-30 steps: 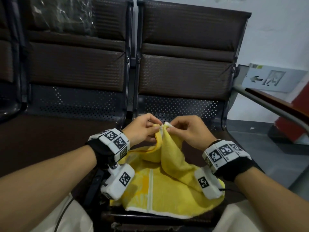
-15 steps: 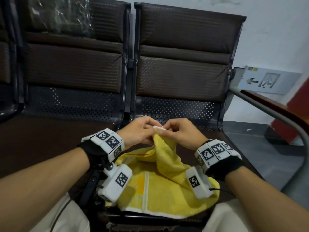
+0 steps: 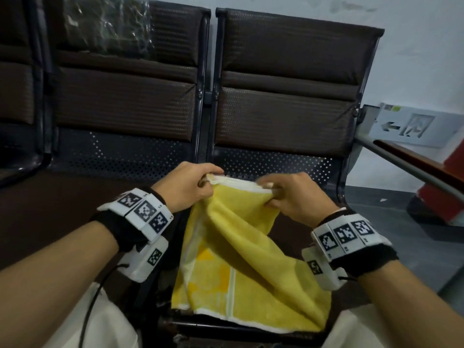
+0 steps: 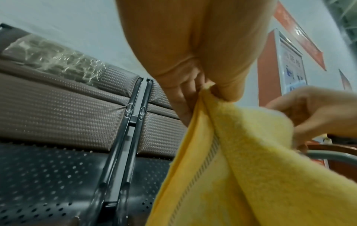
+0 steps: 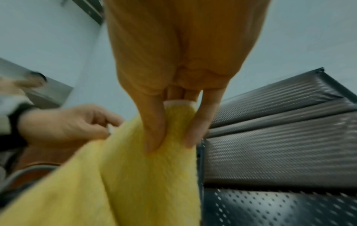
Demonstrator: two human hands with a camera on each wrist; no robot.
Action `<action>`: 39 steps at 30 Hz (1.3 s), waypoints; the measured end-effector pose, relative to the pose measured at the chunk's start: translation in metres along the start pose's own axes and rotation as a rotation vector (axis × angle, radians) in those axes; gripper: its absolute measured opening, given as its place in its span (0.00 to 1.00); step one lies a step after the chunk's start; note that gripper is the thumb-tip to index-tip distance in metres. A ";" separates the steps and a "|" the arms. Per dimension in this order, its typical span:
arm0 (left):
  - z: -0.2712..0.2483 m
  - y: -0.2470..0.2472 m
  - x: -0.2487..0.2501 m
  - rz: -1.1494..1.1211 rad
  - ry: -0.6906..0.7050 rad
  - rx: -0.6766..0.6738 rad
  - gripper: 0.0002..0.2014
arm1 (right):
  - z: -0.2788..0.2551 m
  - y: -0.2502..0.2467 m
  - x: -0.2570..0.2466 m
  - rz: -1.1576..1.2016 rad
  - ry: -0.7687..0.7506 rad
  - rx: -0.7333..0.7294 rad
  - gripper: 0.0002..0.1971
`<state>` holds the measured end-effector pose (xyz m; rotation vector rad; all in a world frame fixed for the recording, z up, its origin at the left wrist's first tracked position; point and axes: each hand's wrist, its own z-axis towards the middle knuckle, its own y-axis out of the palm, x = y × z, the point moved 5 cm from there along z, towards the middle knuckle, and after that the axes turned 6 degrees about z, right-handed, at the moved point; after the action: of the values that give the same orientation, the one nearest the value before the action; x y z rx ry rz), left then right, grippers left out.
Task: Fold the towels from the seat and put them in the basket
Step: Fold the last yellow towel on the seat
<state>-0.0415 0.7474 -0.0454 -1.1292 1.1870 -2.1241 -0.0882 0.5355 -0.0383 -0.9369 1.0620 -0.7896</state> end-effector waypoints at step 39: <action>-0.020 -0.026 0.061 -0.189 0.017 0.155 0.06 | -0.058 -0.063 0.004 0.384 0.106 0.292 0.14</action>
<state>-0.0922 0.7271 -0.0023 -1.1953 0.9353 -2.3258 -0.1479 0.4925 0.0061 -0.4285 1.1380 -0.6546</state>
